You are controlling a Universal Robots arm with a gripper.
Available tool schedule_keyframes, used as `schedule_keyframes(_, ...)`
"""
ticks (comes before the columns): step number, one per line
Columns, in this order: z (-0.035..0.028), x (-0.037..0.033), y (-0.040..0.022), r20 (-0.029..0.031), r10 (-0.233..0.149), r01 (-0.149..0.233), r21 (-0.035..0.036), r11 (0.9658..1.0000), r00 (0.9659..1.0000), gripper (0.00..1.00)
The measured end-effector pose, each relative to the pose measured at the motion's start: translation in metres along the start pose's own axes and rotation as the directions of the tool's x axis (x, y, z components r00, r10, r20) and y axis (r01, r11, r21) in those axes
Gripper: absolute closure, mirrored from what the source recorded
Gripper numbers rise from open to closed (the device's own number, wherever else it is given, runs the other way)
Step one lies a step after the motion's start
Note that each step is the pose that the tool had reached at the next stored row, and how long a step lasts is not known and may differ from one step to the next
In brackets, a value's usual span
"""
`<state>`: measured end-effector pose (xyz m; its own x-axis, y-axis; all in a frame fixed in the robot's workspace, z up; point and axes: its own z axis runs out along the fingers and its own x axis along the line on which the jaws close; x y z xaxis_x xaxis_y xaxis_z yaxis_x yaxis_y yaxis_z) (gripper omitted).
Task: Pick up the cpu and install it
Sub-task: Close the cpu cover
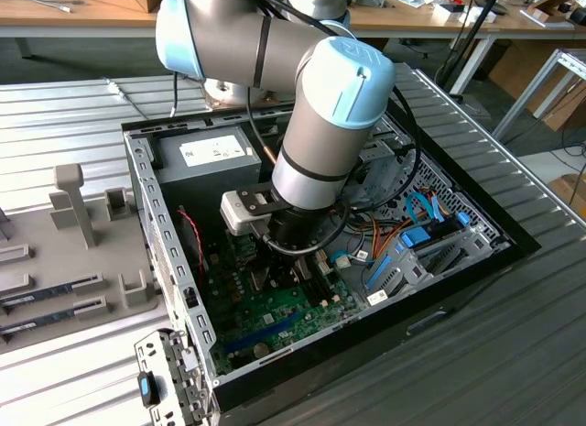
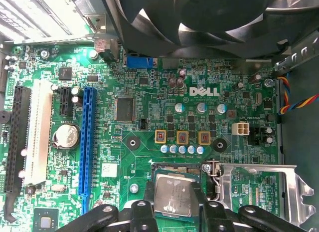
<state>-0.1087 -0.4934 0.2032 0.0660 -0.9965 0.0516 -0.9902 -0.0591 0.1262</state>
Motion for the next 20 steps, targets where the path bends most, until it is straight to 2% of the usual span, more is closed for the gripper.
schedule_keyframes(6,-0.0001,0.0,0.0,0.0002,0.0,0.0,0.0,1.0,1.0,0.62)
schedule_keyframes(10,-0.0042,0.0002,0.0006,0.0003,0.0,0.0,0.0,1.0,1.0,0.62)
schedule_keyframes(15,-0.0051,0.0003,0.0007,0.0023,0.001,-0.001,0.0,1.0,1.0,0.62)
schedule_keyframes(16,-0.0052,0.0004,0.0007,0.0039,0.01,-0.01,-0.0005,1.0,0.9999,0.62)
schedule_keyframes(17,-0.0051,0.0003,0.0007,0.0073,0.036,-0.036,-0.0019,0.9994,0.9993,0.62)
schedule_keyframes(20,-0.0049,0.0003,0.0006,0.0154,0.101,-0.101,-0.0058,0.9949,0.9948,0.62)
